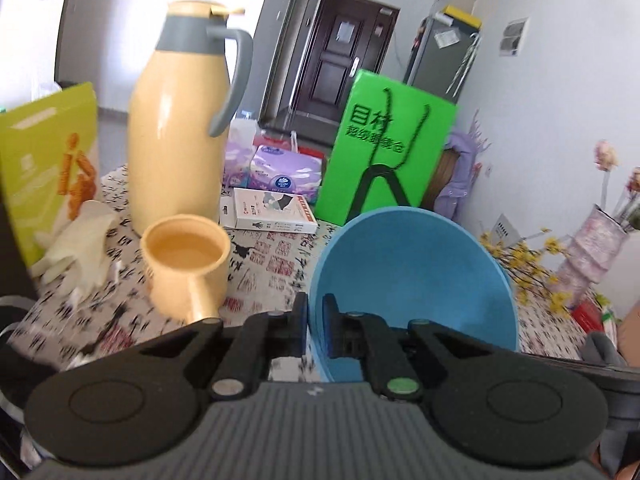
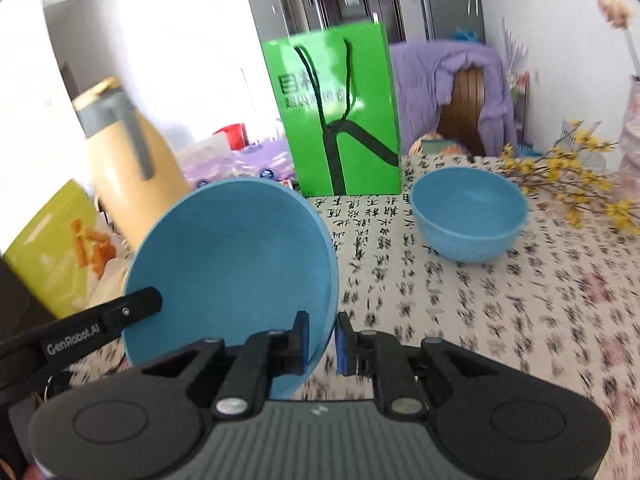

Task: Organize plates and bowls
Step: 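Close the left tool on the bowl rim while the right tool grips it too, then lift the blue bowl with both tools and carry it over the first blue bowl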

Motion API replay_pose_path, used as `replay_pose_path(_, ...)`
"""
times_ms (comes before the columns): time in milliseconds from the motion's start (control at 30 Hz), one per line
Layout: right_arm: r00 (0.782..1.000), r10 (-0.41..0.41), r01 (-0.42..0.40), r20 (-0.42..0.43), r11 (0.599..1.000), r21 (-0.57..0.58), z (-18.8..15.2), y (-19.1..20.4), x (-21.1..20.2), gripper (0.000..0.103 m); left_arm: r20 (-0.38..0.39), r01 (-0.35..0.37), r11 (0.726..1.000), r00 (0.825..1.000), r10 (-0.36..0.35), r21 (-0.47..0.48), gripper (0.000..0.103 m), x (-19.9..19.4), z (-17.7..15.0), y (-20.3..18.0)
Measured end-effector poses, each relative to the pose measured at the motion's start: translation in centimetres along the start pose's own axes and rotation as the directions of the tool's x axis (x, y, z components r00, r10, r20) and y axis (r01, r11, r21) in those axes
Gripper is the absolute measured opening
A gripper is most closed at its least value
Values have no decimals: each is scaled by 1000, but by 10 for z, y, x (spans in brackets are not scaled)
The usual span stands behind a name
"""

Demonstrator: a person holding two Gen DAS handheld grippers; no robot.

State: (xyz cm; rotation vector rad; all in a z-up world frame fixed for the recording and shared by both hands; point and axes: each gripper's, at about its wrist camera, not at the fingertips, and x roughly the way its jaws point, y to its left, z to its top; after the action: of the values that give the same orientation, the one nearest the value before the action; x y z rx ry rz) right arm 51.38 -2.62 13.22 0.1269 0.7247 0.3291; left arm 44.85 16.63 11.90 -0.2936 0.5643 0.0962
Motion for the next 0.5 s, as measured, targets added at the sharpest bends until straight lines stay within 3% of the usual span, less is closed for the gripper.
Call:
replay_pose_path(133,1000,17,-18,23,999,36,-39,-2,-42,13,58,35,999,998,-35,2,7,-51,-33,2)
replay_pose_path(200,997,16,-18,81,1000,24,-64,2,-68,13,76,46,999,996,-46,-1,7,-74,-51,5)
replay_pose_path(400,980,37,-43,197,999,25,-134,7,-128,13,179,18,998,983,-27,55,7,-144,-104,5)
replay_pose_path(500,970,43,-45,241,999,2,-164,17,-150,12,192,26,999,981,-29,19,9,-171,-131,14)
